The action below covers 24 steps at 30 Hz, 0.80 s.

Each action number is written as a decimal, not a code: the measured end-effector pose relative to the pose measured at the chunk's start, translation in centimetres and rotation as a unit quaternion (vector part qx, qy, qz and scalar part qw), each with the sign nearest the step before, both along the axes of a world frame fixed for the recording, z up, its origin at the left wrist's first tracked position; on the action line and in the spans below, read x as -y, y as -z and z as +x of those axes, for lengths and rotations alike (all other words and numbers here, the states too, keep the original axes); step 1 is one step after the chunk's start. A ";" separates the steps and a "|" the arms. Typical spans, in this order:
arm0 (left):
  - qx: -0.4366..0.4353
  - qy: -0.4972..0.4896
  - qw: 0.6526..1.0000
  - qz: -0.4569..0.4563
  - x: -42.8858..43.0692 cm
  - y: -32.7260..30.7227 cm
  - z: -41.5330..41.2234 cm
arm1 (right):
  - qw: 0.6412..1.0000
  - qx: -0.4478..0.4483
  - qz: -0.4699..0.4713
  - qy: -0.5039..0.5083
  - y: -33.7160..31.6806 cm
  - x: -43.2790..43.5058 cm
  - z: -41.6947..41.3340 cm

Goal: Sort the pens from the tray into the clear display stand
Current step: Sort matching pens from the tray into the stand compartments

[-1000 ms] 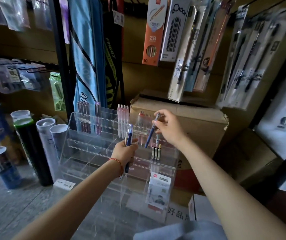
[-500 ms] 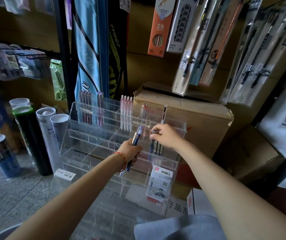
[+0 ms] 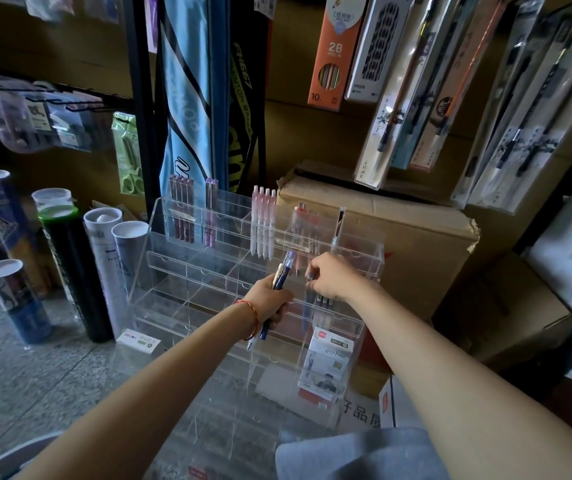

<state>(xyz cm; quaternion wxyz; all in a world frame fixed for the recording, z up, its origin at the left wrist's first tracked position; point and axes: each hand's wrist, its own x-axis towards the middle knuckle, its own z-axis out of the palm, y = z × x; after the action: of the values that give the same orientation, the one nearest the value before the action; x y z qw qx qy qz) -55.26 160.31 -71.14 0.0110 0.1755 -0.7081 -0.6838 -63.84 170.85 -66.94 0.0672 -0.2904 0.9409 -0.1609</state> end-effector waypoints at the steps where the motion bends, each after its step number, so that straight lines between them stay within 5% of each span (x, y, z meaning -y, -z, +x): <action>1: -0.002 0.005 1.000 0.026 0.2 -0.1 0.1 | 1.000 -0.006 0.020 0.002 0.1 0.2 0.0; 5: 0.002 0.021 0.993 0.118 1.4 -1.0 0.4 | 1.000 0.009 0.021 -0.001 -0.1 0.4 -0.2; 9: 0.001 0.070 0.985 0.158 1.6 -2.3 1.1 | 0.980 0.046 -0.195 0.010 -3.6 -0.4 0.5; 12: 0.004 0.107 0.978 0.177 0.7 -3.0 1.5 | 0.935 0.209 -0.284 -0.030 -5.3 -0.5 2.0; 19: 0.011 0.134 0.973 0.189 -0.5 -3.0 2.1 | 0.866 0.357 -0.346 -0.057 -5.1 -1.0 3.1; 24: 0.003 0.086 0.974 0.210 -0.7 -2.6 1.9 | 0.877 0.326 -0.352 -0.014 -4.7 -1.2 2.8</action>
<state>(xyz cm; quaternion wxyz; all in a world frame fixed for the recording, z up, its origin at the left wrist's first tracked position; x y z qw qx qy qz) -53.33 160.97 -68.53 -0.0875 0.1144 -0.5614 -0.8149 -61.03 172.04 -62.26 0.2652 -0.2390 0.7430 -0.5661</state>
